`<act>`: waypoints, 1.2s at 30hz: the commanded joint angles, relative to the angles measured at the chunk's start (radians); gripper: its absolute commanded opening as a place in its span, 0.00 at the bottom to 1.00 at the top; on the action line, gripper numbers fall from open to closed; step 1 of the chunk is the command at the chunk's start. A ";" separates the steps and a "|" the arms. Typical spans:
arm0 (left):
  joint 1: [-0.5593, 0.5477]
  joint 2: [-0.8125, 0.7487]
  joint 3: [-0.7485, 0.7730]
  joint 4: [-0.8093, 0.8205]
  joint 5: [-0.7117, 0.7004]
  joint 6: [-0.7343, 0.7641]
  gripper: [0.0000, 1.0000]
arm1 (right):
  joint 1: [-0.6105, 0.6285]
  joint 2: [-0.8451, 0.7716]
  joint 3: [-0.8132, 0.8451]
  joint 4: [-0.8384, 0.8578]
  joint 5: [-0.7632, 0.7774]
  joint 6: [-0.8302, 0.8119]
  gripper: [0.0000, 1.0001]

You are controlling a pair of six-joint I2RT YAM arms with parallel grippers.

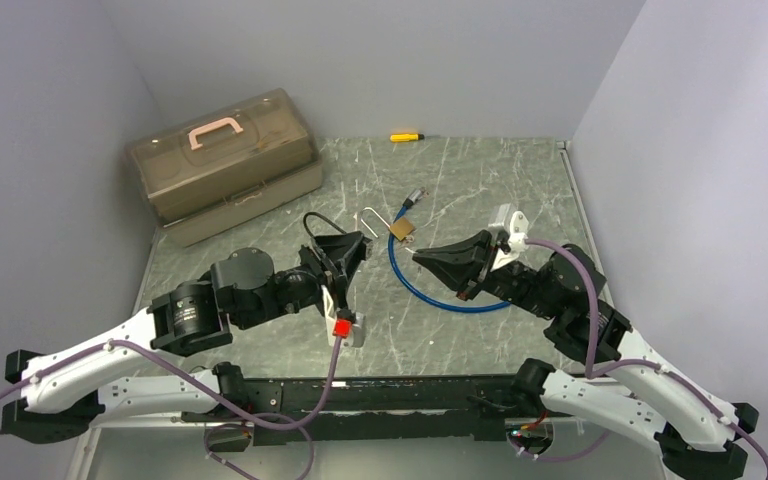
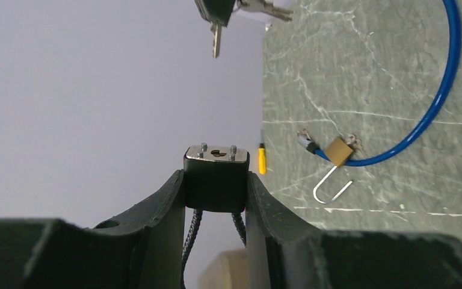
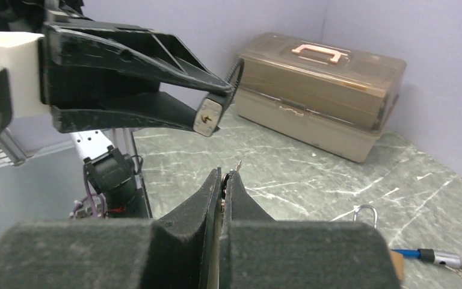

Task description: Unlock with the key

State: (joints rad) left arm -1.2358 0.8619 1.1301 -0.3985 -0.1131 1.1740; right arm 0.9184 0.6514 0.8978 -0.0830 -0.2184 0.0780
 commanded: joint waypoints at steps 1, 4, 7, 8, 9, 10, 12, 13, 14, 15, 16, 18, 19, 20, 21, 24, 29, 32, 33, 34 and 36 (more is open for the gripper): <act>0.049 -0.039 -0.048 0.115 0.003 -0.129 0.00 | -0.001 0.040 0.056 0.036 -0.077 -0.011 0.00; 0.056 -0.039 -0.045 0.124 0.016 -0.150 0.00 | -0.002 0.064 0.049 0.075 -0.119 0.007 0.00; 0.056 -0.031 -0.031 0.121 0.029 -0.157 0.00 | -0.003 0.095 0.043 0.130 -0.160 0.027 0.00; 0.056 -0.028 -0.028 0.120 0.033 -0.154 0.00 | -0.003 0.107 0.041 0.143 -0.173 0.035 0.00; 0.055 -0.026 -0.027 0.121 0.035 -0.157 0.00 | -0.003 0.114 0.040 0.157 -0.183 0.041 0.00; 0.056 -0.024 -0.024 0.121 0.037 -0.158 0.00 | -0.003 0.119 0.037 0.168 -0.191 0.044 0.00; 0.056 -0.019 -0.018 0.113 0.045 -0.158 0.00 | -0.006 0.122 0.033 0.185 -0.201 0.049 0.00; 0.055 -0.016 -0.015 0.108 0.049 -0.160 0.00 | -0.010 0.122 0.031 0.192 -0.206 0.052 0.00; 0.056 -0.013 -0.011 0.102 0.051 -0.159 0.00 | -0.015 0.122 0.029 0.201 -0.214 0.058 0.00; 0.055 -0.012 -0.012 0.102 0.051 -0.158 0.00 | -0.019 0.122 0.028 0.208 -0.221 0.063 0.00; 0.056 -0.011 -0.012 0.103 0.050 -0.156 0.00 | -0.022 0.121 0.026 0.216 -0.227 0.068 0.00; 0.056 -0.009 -0.015 0.107 0.052 -0.152 0.00 | -0.028 0.118 0.019 0.231 -0.235 0.078 0.00; 0.056 -0.009 -0.014 0.107 0.052 -0.154 0.00 | -0.033 0.115 0.014 0.238 -0.237 0.083 0.00; 0.056 -0.008 -0.013 0.109 0.052 -0.155 0.00 | -0.038 0.114 0.011 0.243 -0.242 0.087 0.00; 0.056 -0.008 -0.012 0.112 0.052 -0.153 0.00 | -0.044 0.116 0.009 0.249 -0.248 0.092 0.00; 0.056 -0.007 -0.008 0.121 0.046 -0.148 0.00 | -0.067 0.121 -0.004 0.278 -0.281 0.118 0.00; 0.056 -0.005 0.000 0.129 0.044 -0.154 0.00 | -0.117 0.130 -0.028 0.333 -0.336 0.173 0.00; 0.055 -0.003 -0.002 0.136 0.044 -0.156 0.00 | -0.136 0.140 -0.032 0.354 -0.365 0.193 0.00; 0.055 -0.003 -0.002 0.137 0.043 -0.155 0.00 | -0.139 0.142 -0.034 0.360 -0.369 0.197 0.00; 0.055 -0.002 -0.001 0.139 0.042 -0.155 0.00 | -0.140 0.146 -0.035 0.366 -0.375 0.201 0.00; 0.053 0.000 -0.005 0.144 0.038 -0.150 0.00 | -0.142 0.152 -0.037 0.376 -0.385 0.208 0.00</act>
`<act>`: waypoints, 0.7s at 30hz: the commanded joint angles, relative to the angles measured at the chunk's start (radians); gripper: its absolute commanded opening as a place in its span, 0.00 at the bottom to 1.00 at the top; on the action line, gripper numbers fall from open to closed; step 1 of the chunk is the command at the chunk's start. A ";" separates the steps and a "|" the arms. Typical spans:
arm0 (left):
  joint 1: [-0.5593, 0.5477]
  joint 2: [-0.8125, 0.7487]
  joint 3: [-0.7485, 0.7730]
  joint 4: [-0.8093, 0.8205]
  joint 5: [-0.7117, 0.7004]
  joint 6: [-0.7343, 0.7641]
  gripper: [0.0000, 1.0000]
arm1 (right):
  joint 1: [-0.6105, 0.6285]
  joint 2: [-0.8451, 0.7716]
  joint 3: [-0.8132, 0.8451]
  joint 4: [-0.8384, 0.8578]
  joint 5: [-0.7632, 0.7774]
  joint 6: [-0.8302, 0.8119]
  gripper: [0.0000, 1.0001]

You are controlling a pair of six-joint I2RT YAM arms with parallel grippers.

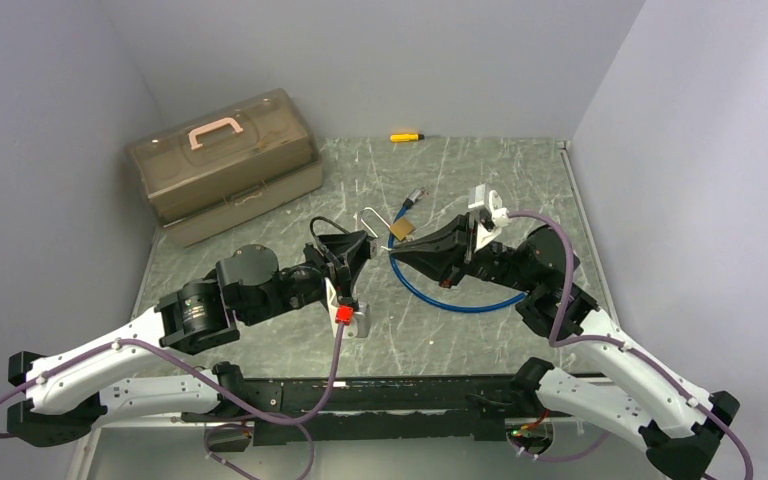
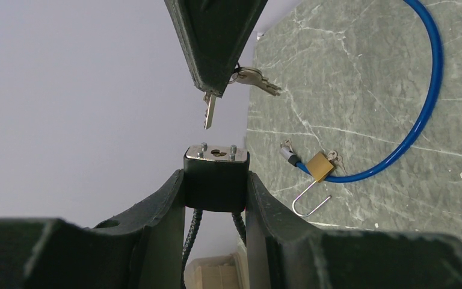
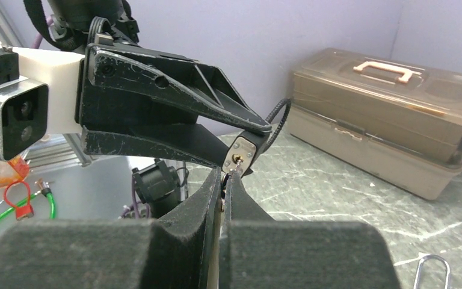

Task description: Unlock with the key

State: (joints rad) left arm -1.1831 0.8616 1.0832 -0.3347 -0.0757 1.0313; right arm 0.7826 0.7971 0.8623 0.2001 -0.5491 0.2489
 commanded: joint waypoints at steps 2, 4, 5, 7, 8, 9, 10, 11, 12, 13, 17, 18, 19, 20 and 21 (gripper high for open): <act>0.000 0.002 0.040 0.085 -0.001 -0.003 0.00 | -0.007 0.013 0.000 0.098 -0.065 0.039 0.00; 0.000 0.003 0.039 0.088 -0.003 -0.003 0.00 | -0.008 0.015 0.000 0.101 -0.070 0.042 0.00; 0.000 0.004 0.039 0.090 -0.004 0.000 0.00 | -0.008 0.015 -0.002 0.103 -0.072 0.044 0.00; -0.001 0.006 0.042 0.094 -0.006 0.001 0.00 | -0.008 0.016 -0.004 0.104 -0.074 0.046 0.00; -0.001 0.007 0.042 0.094 -0.005 0.001 0.00 | -0.009 0.016 -0.006 0.103 -0.074 0.046 0.00; -0.001 0.008 0.046 0.095 -0.004 0.002 0.00 | -0.009 0.017 -0.007 0.105 -0.074 0.047 0.00; -0.002 0.009 0.046 0.095 -0.006 0.003 0.00 | -0.008 0.016 -0.009 0.107 -0.074 0.049 0.00; -0.003 0.009 0.047 0.097 -0.006 0.002 0.00 | -0.008 0.017 -0.011 0.111 -0.074 0.051 0.00; -0.004 0.010 0.048 0.097 -0.005 0.002 0.00 | -0.008 0.019 -0.012 0.113 -0.074 0.053 0.00; -0.006 0.011 0.048 0.095 -0.004 0.002 0.00 | -0.009 0.021 -0.012 0.114 -0.073 0.052 0.00; -0.007 0.011 0.051 0.098 -0.005 0.001 0.00 | -0.013 0.023 -0.014 0.113 -0.070 0.049 0.00; -0.008 0.011 0.052 0.096 -0.005 0.002 0.00 | -0.013 0.022 -0.015 0.114 -0.067 0.049 0.00; -0.009 0.010 0.052 0.096 -0.005 0.002 0.00 | -0.016 0.023 -0.017 0.117 -0.067 0.052 0.00; -0.009 0.010 0.053 0.096 -0.003 0.001 0.00 | -0.018 0.023 -0.020 0.119 -0.066 0.052 0.00; -0.009 0.010 0.056 0.095 -0.001 -0.001 0.00 | -0.019 0.026 -0.019 0.121 -0.067 0.054 0.00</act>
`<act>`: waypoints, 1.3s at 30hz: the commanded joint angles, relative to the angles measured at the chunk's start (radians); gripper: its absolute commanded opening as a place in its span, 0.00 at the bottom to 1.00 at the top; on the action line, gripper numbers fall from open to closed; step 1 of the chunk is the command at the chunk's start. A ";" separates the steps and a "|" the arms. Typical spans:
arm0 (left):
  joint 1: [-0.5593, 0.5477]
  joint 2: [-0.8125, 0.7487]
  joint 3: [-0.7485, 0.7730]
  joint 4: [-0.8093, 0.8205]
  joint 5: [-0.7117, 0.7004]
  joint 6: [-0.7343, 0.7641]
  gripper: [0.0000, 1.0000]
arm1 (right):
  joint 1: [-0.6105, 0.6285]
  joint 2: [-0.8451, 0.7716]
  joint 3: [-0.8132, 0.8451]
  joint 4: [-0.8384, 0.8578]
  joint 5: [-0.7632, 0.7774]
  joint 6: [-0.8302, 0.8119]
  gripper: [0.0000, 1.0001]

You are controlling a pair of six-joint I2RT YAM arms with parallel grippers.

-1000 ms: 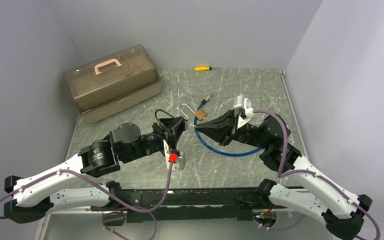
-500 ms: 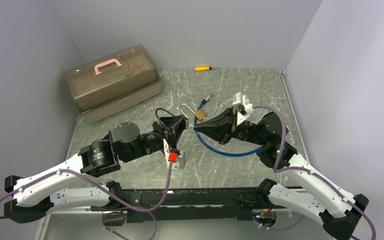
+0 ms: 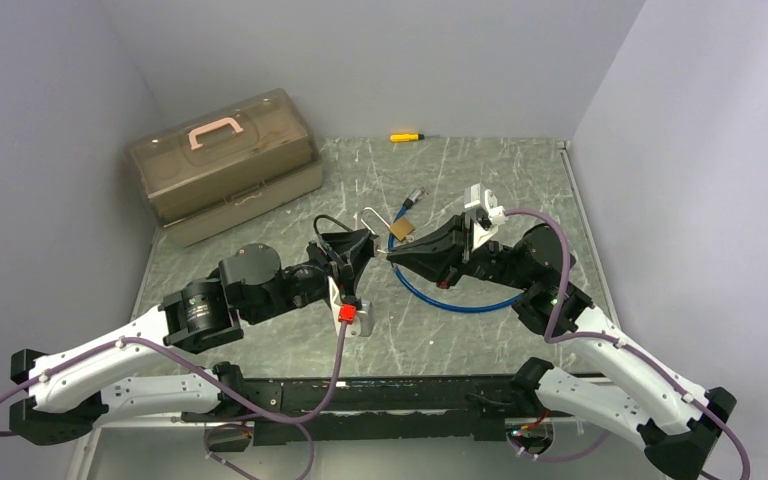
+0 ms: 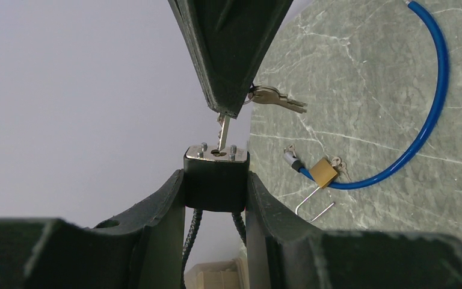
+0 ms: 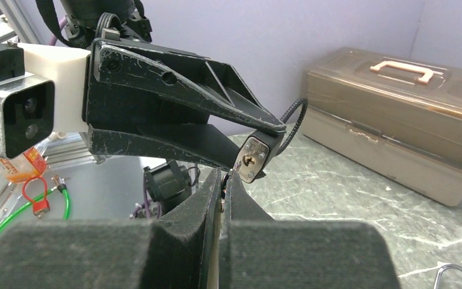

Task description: Unlock with the key

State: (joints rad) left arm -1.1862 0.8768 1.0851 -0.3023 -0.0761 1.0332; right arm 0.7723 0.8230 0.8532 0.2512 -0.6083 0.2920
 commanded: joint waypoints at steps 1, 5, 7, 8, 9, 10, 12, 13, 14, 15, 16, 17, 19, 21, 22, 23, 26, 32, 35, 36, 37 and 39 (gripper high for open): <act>-0.006 -0.005 0.055 0.062 -0.001 -0.005 0.00 | -0.011 0.000 -0.012 0.072 -0.011 0.013 0.00; -0.007 -0.006 0.059 0.063 0.001 -0.004 0.00 | -0.018 0.007 -0.017 0.076 -0.014 0.019 0.00; -0.008 -0.004 0.061 0.062 0.002 -0.005 0.00 | -0.025 0.006 -0.022 0.085 -0.014 0.025 0.00; -0.009 -0.004 0.063 0.063 0.002 -0.006 0.00 | -0.025 0.007 -0.023 0.087 -0.015 0.027 0.00; -0.010 -0.004 0.063 0.063 0.002 -0.006 0.00 | -0.027 0.006 -0.024 0.090 -0.015 0.028 0.00; -0.011 -0.004 0.062 0.064 0.002 -0.005 0.00 | -0.028 0.008 -0.025 0.093 -0.015 0.030 0.00; -0.013 -0.003 0.063 0.062 0.004 -0.005 0.00 | -0.028 0.007 -0.026 0.102 -0.015 0.033 0.00; -0.015 -0.004 0.063 0.062 0.005 -0.005 0.00 | -0.029 0.005 -0.028 0.106 -0.017 0.034 0.00; -0.015 -0.004 0.061 0.061 0.006 -0.004 0.00 | -0.030 0.005 -0.027 0.109 -0.018 0.036 0.00; -0.015 -0.004 0.060 0.062 0.004 -0.003 0.00 | -0.030 0.004 -0.026 0.112 -0.019 0.038 0.00; -0.015 -0.005 0.058 0.065 0.003 0.000 0.00 | -0.030 0.003 -0.025 0.115 -0.021 0.040 0.00; -0.016 -0.005 0.055 0.066 0.000 0.003 0.00 | -0.030 0.000 -0.023 0.114 -0.022 0.041 0.00; -0.015 -0.006 0.051 0.068 -0.001 0.003 0.00 | -0.030 -0.005 -0.019 0.111 -0.022 0.039 0.00; -0.015 -0.006 0.049 0.066 0.000 0.006 0.00 | -0.030 -0.011 -0.015 0.110 -0.023 0.039 0.00; -0.015 -0.006 0.047 0.067 -0.001 0.007 0.00 | -0.030 -0.012 -0.011 0.107 -0.024 0.038 0.00; -0.015 -0.007 0.047 0.067 -0.001 0.007 0.00 | -0.030 -0.012 -0.007 0.107 -0.026 0.039 0.00; -0.015 -0.007 0.044 0.065 -0.001 0.007 0.00 | -0.030 -0.012 -0.002 0.112 -0.032 0.043 0.00; -0.015 -0.009 0.035 0.069 -0.003 0.016 0.00 | -0.030 -0.020 0.002 0.112 -0.032 0.046 0.00; -0.015 -0.009 0.036 0.067 -0.001 0.015 0.00 | -0.030 -0.021 0.002 0.116 -0.031 0.048 0.00; -0.015 -0.007 0.036 0.066 -0.001 0.016 0.00 | -0.030 -0.022 0.001 0.119 -0.030 0.048 0.00; -0.016 -0.007 0.036 0.066 -0.001 0.015 0.00 | -0.029 -0.020 0.002 0.122 -0.030 0.047 0.00; -0.015 -0.009 0.035 0.065 -0.001 0.016 0.00 | -0.030 -0.015 0.005 0.135 -0.035 0.052 0.00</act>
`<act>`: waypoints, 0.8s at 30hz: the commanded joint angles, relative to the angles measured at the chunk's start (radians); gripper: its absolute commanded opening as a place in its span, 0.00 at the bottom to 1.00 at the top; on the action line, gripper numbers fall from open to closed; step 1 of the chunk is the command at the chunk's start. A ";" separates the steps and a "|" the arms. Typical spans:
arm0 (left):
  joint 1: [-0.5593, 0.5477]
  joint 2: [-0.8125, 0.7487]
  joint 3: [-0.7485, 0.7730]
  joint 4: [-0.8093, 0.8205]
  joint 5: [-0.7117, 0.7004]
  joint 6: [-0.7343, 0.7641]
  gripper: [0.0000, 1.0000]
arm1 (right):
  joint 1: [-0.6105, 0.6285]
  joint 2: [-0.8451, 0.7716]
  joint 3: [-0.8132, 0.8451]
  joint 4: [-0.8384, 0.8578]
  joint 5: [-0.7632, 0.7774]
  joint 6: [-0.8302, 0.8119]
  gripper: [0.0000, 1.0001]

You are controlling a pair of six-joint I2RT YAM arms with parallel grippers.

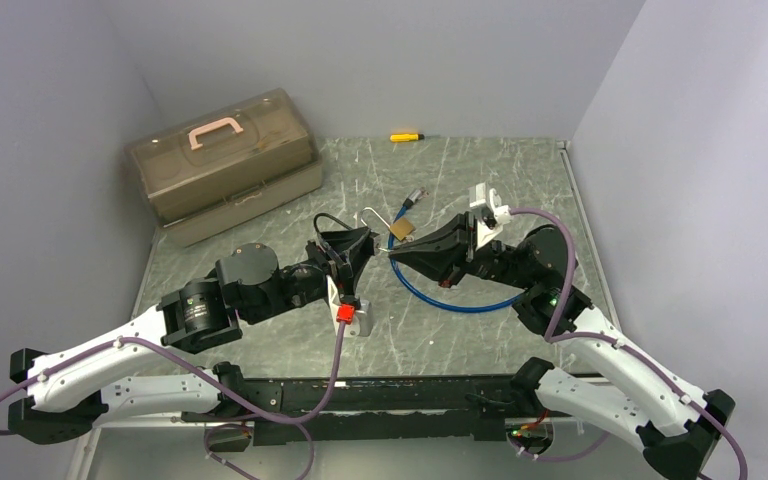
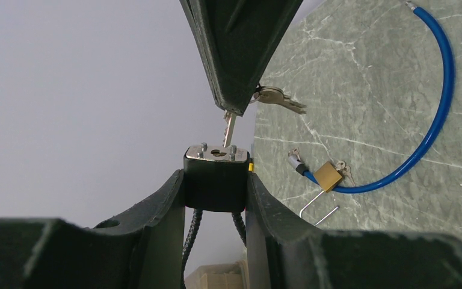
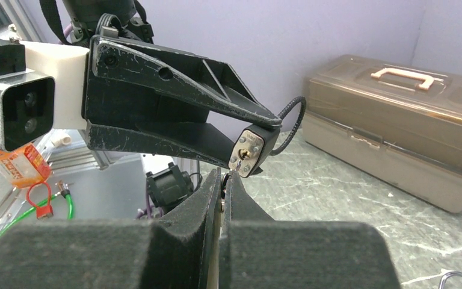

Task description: Unlock with the key

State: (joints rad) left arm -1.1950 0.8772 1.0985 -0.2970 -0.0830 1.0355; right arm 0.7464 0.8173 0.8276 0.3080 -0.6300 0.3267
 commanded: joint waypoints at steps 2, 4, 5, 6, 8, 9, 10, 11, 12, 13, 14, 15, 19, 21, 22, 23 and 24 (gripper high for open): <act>-0.006 -0.010 0.014 0.061 0.005 0.017 0.00 | -0.003 -0.003 0.036 0.091 -0.022 0.025 0.00; -0.006 -0.010 0.010 0.066 0.003 0.018 0.00 | -0.004 0.003 0.038 0.095 -0.026 0.028 0.00; -0.007 -0.011 0.011 0.065 0.004 0.017 0.00 | -0.004 0.007 0.036 0.096 -0.025 0.027 0.00; -0.006 -0.011 0.013 0.064 0.004 0.017 0.00 | -0.003 0.008 0.035 0.095 -0.023 0.025 0.00; -0.006 -0.011 0.015 0.065 0.005 0.016 0.00 | -0.004 0.014 0.032 0.103 -0.023 0.028 0.00; -0.006 -0.011 0.015 0.064 0.006 0.016 0.00 | -0.004 0.018 0.031 0.107 -0.023 0.030 0.00; -0.007 -0.011 0.014 0.065 0.006 0.016 0.00 | -0.004 0.021 0.033 0.108 -0.025 0.030 0.00; -0.006 -0.012 0.016 0.065 0.006 0.015 0.00 | -0.004 0.026 0.036 0.107 -0.027 0.031 0.00; -0.006 -0.012 0.015 0.065 0.006 0.014 0.00 | -0.005 0.031 0.036 0.106 -0.027 0.030 0.00; -0.006 -0.012 0.017 0.066 0.006 0.015 0.00 | -0.004 0.037 0.036 0.107 -0.030 0.031 0.00; -0.006 -0.012 0.017 0.067 0.006 0.015 0.00 | -0.003 0.038 0.034 0.111 -0.029 0.032 0.00; -0.007 -0.012 0.018 0.064 0.006 0.016 0.00 | -0.004 0.040 0.032 0.112 -0.027 0.031 0.00; -0.006 -0.014 0.020 0.064 0.008 0.014 0.00 | -0.004 0.042 0.029 0.108 -0.015 0.025 0.00; -0.007 -0.015 0.021 0.065 0.009 0.012 0.00 | -0.004 0.044 0.031 0.102 -0.007 0.022 0.00; -0.006 -0.015 0.022 0.064 0.009 0.011 0.00 | -0.004 0.048 0.035 0.092 0.000 0.018 0.00; -0.006 -0.014 0.023 0.064 0.010 0.012 0.00 | -0.004 0.052 0.038 0.084 0.004 0.016 0.00; -0.006 -0.014 0.024 0.065 0.009 0.014 0.00 | -0.003 0.058 0.041 0.077 0.007 0.017 0.00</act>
State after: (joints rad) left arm -1.1950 0.8761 1.0981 -0.2974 -0.0879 1.0382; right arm 0.7456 0.8589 0.8291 0.3653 -0.6380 0.3496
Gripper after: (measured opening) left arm 0.373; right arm 0.024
